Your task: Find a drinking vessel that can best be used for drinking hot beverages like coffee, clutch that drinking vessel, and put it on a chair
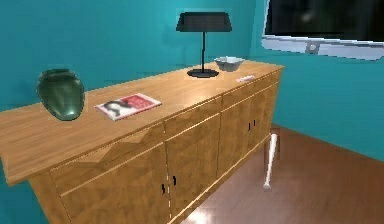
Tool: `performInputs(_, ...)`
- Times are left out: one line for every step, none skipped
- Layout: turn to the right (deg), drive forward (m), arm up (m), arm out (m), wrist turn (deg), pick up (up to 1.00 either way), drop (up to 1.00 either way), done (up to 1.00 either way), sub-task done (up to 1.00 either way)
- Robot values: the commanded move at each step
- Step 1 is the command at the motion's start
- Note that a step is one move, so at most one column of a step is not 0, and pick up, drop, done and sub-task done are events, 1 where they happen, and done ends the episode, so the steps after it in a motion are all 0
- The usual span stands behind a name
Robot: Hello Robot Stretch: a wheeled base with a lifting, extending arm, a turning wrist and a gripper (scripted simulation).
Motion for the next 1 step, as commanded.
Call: performInputs(0.0, 0.0, 0.1, 0.0, 0.0, 0.0, 0.0, 0.0, 0.0)
